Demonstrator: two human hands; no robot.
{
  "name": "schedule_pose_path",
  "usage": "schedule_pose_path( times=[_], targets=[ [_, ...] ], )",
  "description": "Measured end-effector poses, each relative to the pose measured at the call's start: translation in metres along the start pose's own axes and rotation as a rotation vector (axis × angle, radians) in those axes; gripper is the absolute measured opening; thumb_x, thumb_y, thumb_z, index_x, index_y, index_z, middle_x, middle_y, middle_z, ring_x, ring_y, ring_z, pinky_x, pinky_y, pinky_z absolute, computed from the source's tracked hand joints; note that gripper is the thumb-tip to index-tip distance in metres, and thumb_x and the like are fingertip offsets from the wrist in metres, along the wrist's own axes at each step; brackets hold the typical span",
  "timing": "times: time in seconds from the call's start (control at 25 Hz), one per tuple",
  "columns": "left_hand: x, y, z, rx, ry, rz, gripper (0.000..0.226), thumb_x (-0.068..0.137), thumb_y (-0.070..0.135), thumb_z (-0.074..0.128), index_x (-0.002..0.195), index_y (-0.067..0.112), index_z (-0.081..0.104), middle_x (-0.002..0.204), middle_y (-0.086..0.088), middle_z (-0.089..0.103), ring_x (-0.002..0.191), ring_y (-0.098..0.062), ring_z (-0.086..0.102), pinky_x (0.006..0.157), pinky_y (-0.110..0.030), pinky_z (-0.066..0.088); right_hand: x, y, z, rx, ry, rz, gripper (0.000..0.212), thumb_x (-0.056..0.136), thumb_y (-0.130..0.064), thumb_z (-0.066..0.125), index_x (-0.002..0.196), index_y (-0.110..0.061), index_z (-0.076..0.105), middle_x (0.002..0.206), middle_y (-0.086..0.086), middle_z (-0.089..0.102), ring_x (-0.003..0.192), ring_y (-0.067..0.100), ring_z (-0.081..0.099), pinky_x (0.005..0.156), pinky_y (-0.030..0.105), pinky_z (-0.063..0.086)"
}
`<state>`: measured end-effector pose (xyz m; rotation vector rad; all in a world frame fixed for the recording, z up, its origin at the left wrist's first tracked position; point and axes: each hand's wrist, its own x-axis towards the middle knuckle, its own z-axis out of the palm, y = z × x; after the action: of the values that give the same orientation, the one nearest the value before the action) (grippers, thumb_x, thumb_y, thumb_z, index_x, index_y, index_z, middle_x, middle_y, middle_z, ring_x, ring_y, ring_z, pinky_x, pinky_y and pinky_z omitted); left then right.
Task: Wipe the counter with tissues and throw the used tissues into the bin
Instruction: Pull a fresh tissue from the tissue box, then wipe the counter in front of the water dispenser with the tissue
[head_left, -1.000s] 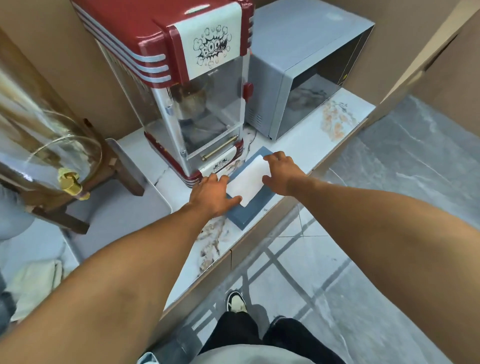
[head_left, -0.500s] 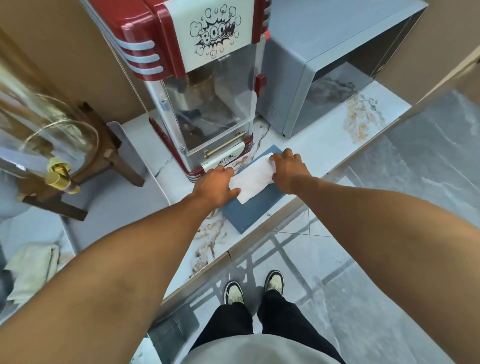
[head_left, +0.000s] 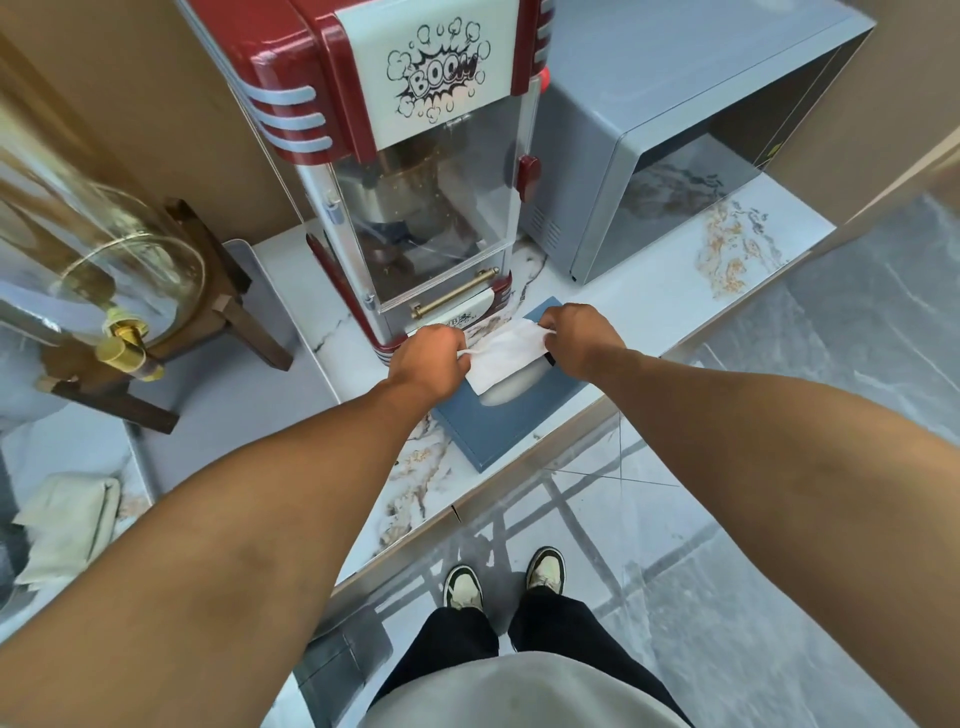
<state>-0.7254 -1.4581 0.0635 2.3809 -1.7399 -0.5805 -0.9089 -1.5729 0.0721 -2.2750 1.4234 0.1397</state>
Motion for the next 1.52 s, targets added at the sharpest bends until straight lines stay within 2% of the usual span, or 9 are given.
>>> schedule_pose_path(
  times=[0.24, 0.44, 0.6, 0.84, 0.96, 1.04, 1.2, 1.32, 1.52],
  targets=[
    [-0.011, -0.012, -0.008, 0.012, -0.009, -0.045, 0.015, 0.093, 0.028, 0.057, 0.095, 0.018, 0.067, 0.103, -0.010, 0.070, 0.092, -0.034, 0.064, 0.077, -0.038, 0.056, -0.014, -0.014, -0.002, -0.006, 0.016, -0.021, 0.021, 0.093, -0.011, 0.051, 0.102, -0.024, 0.065, 0.100, 0.002, 0.062, 0.083, 0.021, 0.055, 0.070, 0.030, 0.042],
    [-0.032, -0.027, -0.016, 0.001, 0.009, -0.079, 0.015, 0.092, 0.026, 0.056, 0.091, 0.015, 0.067, 0.094, -0.008, 0.067, 0.088, -0.032, 0.062, 0.069, -0.034, 0.051, -0.025, -0.038, -0.005, -0.054, 0.002, -0.079, 0.026, 0.091, -0.013, 0.051, 0.111, -0.023, 0.065, 0.110, 0.006, 0.064, 0.088, 0.023, 0.058, 0.077, 0.035, 0.053],
    [-0.061, -0.040, -0.027, -0.002, 0.050, -0.156, 0.014, 0.091, 0.026, 0.058, 0.090, 0.014, 0.066, 0.092, -0.008, 0.066, 0.085, -0.032, 0.061, 0.066, -0.033, 0.049, -0.037, -0.064, -0.002, -0.091, -0.015, -0.178, 0.031, 0.091, -0.017, 0.054, 0.120, -0.024, 0.061, 0.119, 0.009, 0.064, 0.096, 0.027, 0.059, 0.076, 0.030, 0.047],
    [-0.133, -0.060, -0.033, -0.078, 0.148, -0.400, 0.021, 0.090, 0.029, 0.061, 0.096, 0.011, 0.069, 0.100, -0.013, 0.068, 0.093, -0.036, 0.062, 0.074, -0.035, 0.052, -0.068, -0.106, 0.008, -0.127, -0.079, -0.390, 0.032, 0.092, -0.018, 0.054, 0.124, -0.024, 0.061, 0.122, 0.008, 0.063, 0.096, 0.025, 0.060, 0.076, 0.028, 0.045],
    [-0.180, -0.071, -0.033, -0.109, 0.201, -0.523, 0.019, 0.091, 0.030, 0.062, 0.096, 0.012, 0.068, 0.098, -0.012, 0.069, 0.086, -0.033, 0.061, 0.074, -0.035, 0.052, -0.088, -0.136, 0.015, -0.136, -0.075, -0.523, 0.032, 0.092, -0.018, 0.055, 0.123, -0.025, 0.061, 0.124, 0.007, 0.062, 0.106, 0.027, 0.059, 0.086, 0.031, 0.049],
    [-0.217, -0.080, -0.033, -0.119, 0.239, -0.614, 0.018, 0.091, 0.029, 0.063, 0.093, 0.012, 0.068, 0.094, -0.012, 0.069, 0.081, -0.032, 0.059, 0.071, -0.034, 0.050, -0.107, -0.160, 0.027, -0.135, -0.117, -0.609, 0.031, 0.092, -0.019, 0.054, 0.121, -0.029, 0.060, 0.121, 0.009, 0.062, 0.102, 0.028, 0.061, 0.089, 0.034, 0.052],
    [-0.292, -0.104, -0.031, -0.145, 0.302, -0.784, 0.019, 0.089, 0.027, 0.062, 0.098, 0.012, 0.069, 0.094, -0.010, 0.066, 0.085, -0.031, 0.059, 0.073, -0.034, 0.048, -0.146, -0.208, 0.056, -0.178, -0.174, -0.793, 0.032, 0.092, -0.019, 0.052, 0.122, -0.029, 0.061, 0.124, 0.010, 0.061, 0.100, 0.029, 0.060, 0.080, 0.030, 0.050],
    [-0.341, -0.121, -0.032, -0.140, 0.305, -0.867, 0.020, 0.088, 0.026, 0.060, 0.099, 0.011, 0.069, 0.099, -0.012, 0.069, 0.091, -0.033, 0.061, 0.073, -0.033, 0.048, -0.172, -0.241, 0.078, -0.189, -0.212, -0.863, 0.033, 0.093, -0.020, 0.054, 0.124, -0.027, 0.059, 0.128, 0.010, 0.060, 0.107, 0.030, 0.059, 0.087, 0.034, 0.053],
    [-0.414, -0.162, -0.032, -0.176, 0.348, -0.998, 0.020, 0.087, 0.025, 0.061, 0.098, 0.010, 0.067, 0.102, -0.013, 0.068, 0.087, -0.033, 0.059, 0.071, -0.033, 0.046, -0.223, -0.299, 0.119, -0.195, -0.272, -0.960, 0.030, 0.093, -0.024, 0.055, 0.122, -0.026, 0.059, 0.123, 0.011, 0.061, 0.105, 0.031, 0.059, 0.084, 0.033, 0.051]
  ],
)
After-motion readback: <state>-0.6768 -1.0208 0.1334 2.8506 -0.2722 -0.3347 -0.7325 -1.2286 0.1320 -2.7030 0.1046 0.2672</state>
